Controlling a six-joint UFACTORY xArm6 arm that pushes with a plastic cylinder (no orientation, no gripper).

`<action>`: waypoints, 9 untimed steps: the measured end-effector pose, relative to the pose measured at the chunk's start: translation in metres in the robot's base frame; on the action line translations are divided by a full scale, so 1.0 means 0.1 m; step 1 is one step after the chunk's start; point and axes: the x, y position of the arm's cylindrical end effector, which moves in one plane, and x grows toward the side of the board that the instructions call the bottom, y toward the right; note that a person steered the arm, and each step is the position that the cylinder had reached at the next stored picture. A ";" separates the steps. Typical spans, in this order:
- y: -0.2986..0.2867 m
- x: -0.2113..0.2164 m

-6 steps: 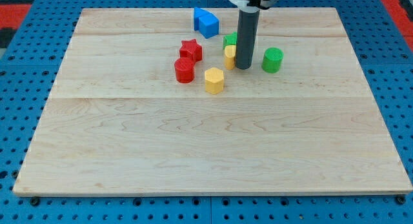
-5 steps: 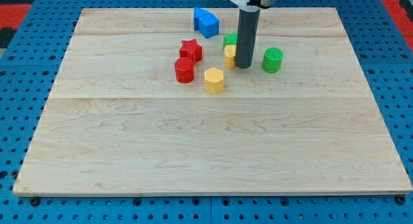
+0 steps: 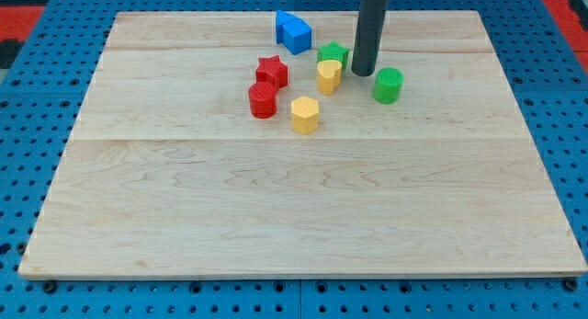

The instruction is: Separate the heart and green star from each other

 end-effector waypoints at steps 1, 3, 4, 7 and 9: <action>-0.05 -0.12; -0.42 -0.29; -0.43 -0.29; -0.43 -0.16; -0.43 0.08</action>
